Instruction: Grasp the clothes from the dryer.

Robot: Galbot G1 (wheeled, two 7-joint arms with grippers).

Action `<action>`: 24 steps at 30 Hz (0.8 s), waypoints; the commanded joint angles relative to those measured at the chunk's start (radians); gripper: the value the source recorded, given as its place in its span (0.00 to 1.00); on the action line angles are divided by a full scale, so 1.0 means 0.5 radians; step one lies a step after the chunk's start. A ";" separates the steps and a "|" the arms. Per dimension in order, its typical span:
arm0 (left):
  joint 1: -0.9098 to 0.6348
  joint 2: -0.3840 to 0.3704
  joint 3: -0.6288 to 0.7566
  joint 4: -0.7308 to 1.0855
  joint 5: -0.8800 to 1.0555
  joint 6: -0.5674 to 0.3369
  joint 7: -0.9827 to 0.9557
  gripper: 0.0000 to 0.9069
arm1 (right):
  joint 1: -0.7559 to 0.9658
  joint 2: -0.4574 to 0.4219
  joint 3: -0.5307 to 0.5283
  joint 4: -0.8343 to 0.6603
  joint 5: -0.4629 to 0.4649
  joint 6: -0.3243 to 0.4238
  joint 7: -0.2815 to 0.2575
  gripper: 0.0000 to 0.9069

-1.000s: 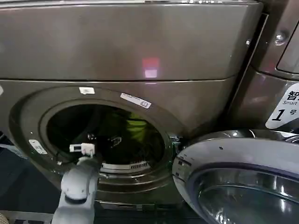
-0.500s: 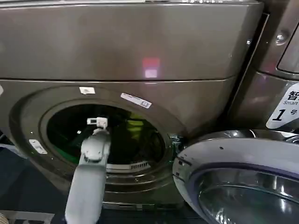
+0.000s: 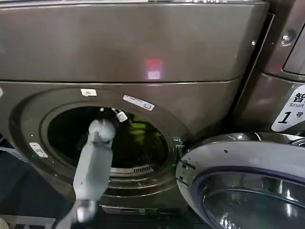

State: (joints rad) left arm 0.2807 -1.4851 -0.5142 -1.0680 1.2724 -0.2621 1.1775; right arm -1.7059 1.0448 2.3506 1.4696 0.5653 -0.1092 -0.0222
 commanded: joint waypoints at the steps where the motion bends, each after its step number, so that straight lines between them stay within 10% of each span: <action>1: -0.193 0.038 0.048 0.235 -0.003 -0.043 0.340 1.00 | -0.003 -0.001 -0.006 -0.013 -0.006 0.005 -0.007 1.00; 24: -0.316 0.068 0.118 0.774 -0.455 -0.005 0.341 1.00 | 0.027 0.009 -0.054 -0.023 -0.070 0.011 -0.006 1.00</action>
State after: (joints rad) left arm 0.1347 -1.4533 -0.4609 -0.7896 1.1209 -0.2697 1.3346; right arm -1.6923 1.0495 2.3250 1.4575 0.5337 -0.1043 -0.0264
